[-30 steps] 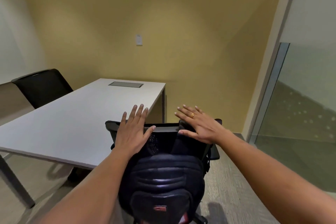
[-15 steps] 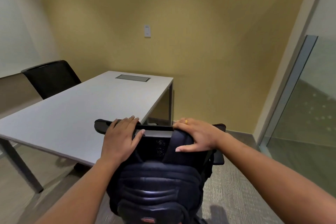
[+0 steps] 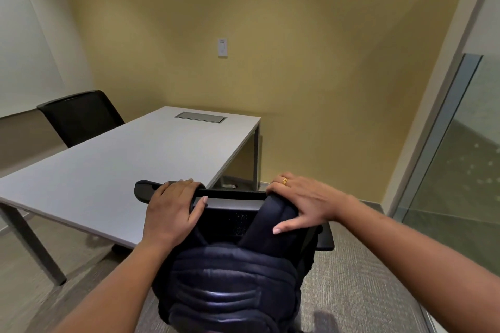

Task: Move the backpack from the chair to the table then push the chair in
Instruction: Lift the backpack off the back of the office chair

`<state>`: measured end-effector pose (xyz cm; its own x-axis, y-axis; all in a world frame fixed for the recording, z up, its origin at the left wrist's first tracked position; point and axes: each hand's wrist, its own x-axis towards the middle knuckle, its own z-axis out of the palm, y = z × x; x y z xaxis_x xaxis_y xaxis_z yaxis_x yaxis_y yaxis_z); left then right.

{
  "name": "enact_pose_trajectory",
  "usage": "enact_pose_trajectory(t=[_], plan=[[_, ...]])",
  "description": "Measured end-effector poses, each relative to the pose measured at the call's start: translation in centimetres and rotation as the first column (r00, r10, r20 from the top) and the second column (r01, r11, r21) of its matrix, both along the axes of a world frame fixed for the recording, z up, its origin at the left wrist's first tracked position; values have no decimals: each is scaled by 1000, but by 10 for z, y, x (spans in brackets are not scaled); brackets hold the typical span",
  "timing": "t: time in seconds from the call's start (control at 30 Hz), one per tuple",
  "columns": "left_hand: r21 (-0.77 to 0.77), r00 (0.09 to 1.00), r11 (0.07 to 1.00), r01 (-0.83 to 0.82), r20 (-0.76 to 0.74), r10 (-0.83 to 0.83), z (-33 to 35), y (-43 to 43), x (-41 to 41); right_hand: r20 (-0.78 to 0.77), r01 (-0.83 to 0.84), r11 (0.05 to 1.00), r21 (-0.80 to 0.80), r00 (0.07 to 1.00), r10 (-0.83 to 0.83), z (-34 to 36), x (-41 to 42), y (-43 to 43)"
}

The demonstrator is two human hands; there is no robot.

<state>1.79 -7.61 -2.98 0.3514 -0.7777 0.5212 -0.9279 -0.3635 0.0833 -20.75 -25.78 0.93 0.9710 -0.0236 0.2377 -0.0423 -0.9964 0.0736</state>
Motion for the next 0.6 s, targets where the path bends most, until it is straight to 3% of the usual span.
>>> enact_pose_trajectory(t=[0.2, 0.4, 0.6], plan=[[0, 1000, 1000, -5, 23, 5, 0, -2, 1, -211, 16, 977, 211, 977, 29, 4, -4, -33], [-8, 1000, 1000, -11, 29, 11, 1, -3, 0, -134, -11, 964, 264, 990, 48, -5, -2, -37], [-38, 999, 999, -21, 36, 22, 1, -1, -2, 63, -58, 994, 93, 997, 52, -6, -7, -31]])
